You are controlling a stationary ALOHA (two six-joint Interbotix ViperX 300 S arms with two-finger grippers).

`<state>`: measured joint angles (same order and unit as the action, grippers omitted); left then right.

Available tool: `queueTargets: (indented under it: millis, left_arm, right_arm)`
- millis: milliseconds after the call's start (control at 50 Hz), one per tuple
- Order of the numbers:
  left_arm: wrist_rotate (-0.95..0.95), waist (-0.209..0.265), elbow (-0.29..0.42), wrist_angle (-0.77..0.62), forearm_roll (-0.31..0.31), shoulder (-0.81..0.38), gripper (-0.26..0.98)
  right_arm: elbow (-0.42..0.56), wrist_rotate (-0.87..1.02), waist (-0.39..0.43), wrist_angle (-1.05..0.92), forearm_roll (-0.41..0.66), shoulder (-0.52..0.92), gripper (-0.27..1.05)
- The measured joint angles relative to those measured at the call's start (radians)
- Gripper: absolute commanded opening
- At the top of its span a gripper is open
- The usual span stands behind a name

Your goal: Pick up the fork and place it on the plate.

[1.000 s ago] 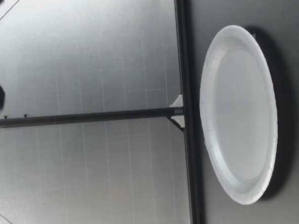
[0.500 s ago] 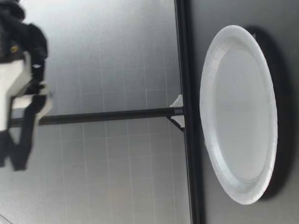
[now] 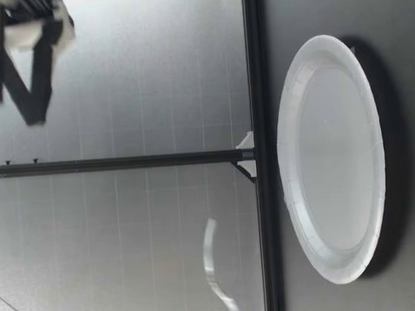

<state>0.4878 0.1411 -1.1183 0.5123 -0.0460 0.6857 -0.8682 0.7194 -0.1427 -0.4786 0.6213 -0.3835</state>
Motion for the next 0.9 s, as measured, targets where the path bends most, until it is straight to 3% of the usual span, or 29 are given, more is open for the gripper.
queueTargets:
  millis: [220,460,900]
  left_arm:
    - [-0.008,0.002,-0.029,-0.029,-0.035,-0.115,-0.07]
    - [-0.077,0.002,0.020,-0.034,-0.035,-0.285,-0.07]
    - [-0.091,0.000,0.032,-0.110,-0.035,-0.397,-0.07]
  right_arm:
    - [-0.009,-0.002,0.002,-0.002,-0.005,0.060,0.73]
    - [-0.008,-0.003,0.002,-0.026,-0.006,0.097,0.73]
    - [-0.028,-0.002,0.002,-0.069,-0.031,0.114,0.73]
